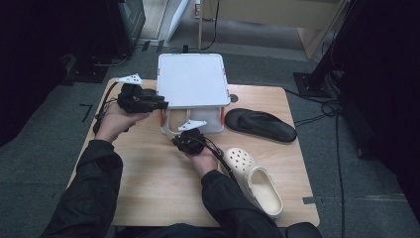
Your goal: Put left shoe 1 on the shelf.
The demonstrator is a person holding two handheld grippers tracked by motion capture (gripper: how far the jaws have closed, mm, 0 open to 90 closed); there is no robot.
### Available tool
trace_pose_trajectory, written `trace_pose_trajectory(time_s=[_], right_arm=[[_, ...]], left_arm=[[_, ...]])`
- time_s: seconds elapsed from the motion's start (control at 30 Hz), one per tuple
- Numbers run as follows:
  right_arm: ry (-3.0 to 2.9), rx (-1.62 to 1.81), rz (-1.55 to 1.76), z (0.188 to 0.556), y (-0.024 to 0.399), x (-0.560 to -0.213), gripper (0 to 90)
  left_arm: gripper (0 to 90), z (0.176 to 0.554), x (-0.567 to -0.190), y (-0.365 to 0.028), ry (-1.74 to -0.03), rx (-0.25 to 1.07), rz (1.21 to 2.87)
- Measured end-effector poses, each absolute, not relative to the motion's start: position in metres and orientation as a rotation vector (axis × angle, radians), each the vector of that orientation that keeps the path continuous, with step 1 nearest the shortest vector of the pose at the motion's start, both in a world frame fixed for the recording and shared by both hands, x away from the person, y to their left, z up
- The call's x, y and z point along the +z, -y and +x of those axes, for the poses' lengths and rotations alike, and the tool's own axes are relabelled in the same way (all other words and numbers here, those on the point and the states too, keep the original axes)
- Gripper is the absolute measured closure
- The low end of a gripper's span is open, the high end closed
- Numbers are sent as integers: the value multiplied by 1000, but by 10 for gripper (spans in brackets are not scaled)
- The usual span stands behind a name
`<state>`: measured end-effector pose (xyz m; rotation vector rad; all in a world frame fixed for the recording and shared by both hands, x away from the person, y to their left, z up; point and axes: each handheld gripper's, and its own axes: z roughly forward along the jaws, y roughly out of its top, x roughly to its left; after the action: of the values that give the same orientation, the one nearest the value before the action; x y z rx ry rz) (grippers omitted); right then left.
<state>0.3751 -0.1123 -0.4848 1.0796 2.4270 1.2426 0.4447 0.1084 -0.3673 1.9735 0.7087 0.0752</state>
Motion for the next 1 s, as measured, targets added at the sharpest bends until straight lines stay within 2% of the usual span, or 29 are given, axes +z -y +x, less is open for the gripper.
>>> trace_pose_trajectory(time_s=[0.33, 0.63, 1.0], right_arm=[[-2433, 1257, 1112, 387, 109, -485, 754], [-2465, 1343, 1107, 362, 124, -465, 720], [-2513, 1340, 977, 329, 158, -425, 618]], left_arm=[[620, 445, -367, -109, -718, 69, 1967], [619, 445, -366, -108, -742, 79, 1966], [609, 445, -366, -108, -751, 70, 1960]])
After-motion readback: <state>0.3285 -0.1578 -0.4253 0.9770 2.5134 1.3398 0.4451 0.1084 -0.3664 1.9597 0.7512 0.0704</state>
